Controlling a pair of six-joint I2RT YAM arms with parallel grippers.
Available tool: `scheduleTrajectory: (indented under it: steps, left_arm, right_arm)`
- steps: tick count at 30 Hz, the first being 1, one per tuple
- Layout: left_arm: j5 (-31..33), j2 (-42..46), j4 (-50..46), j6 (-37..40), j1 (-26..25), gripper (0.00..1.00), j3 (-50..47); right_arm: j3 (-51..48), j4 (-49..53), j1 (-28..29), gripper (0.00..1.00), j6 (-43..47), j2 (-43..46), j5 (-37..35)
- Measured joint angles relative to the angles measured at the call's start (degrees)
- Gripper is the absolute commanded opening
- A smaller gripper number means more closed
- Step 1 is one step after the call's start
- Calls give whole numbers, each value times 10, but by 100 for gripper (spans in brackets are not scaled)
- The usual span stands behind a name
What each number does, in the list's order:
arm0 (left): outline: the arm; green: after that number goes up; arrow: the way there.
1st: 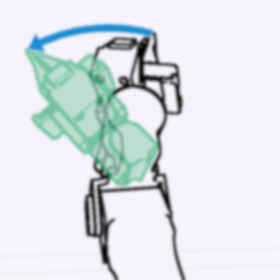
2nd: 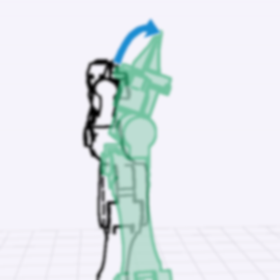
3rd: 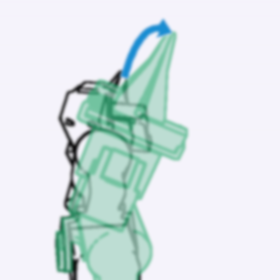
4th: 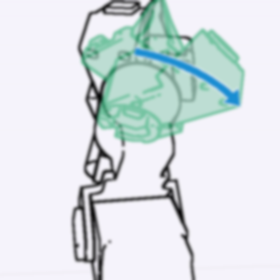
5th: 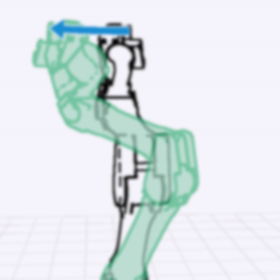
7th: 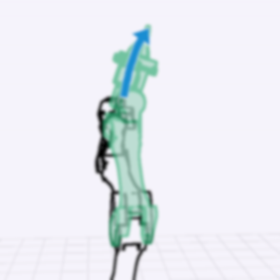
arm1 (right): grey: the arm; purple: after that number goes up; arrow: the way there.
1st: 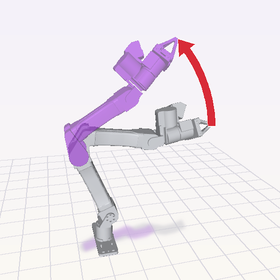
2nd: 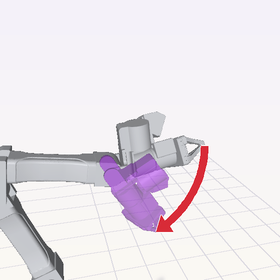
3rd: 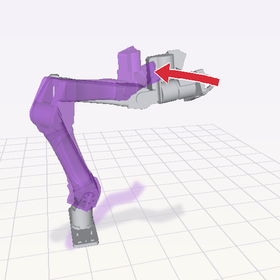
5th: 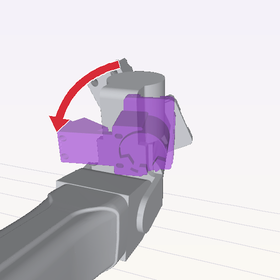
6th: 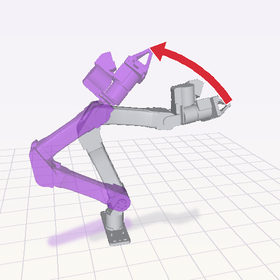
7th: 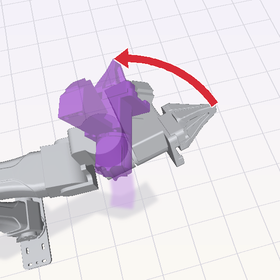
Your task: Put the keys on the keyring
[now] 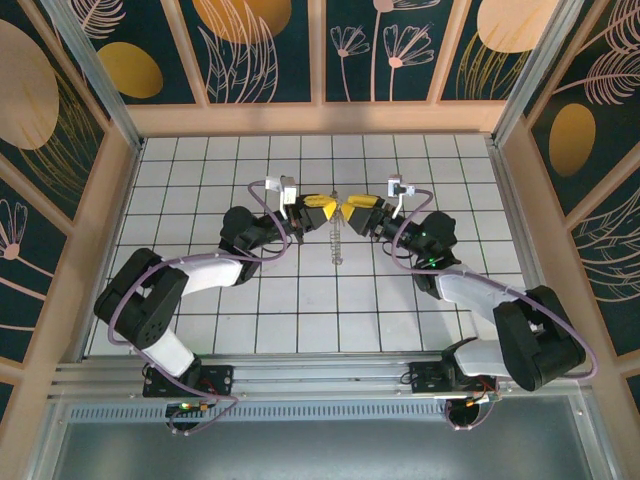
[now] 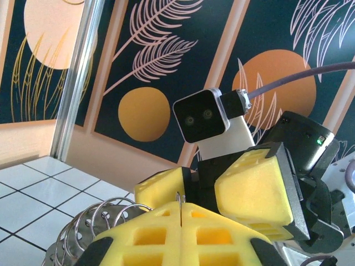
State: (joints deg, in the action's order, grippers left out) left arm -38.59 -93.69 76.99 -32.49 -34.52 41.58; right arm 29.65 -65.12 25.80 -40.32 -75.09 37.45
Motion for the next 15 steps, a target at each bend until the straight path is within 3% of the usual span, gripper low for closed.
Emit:
scheduleTrajectory:
  steps: [3,15]
  left_arm:
    - [0,-7,11,-11,0,0,3]
    - [0,-36,43,-43,0,0,12]
  right_arm:
    - [0,-19,0,45,-10,-7,2]
    - [6,-54,4,34,-23,-25,7]
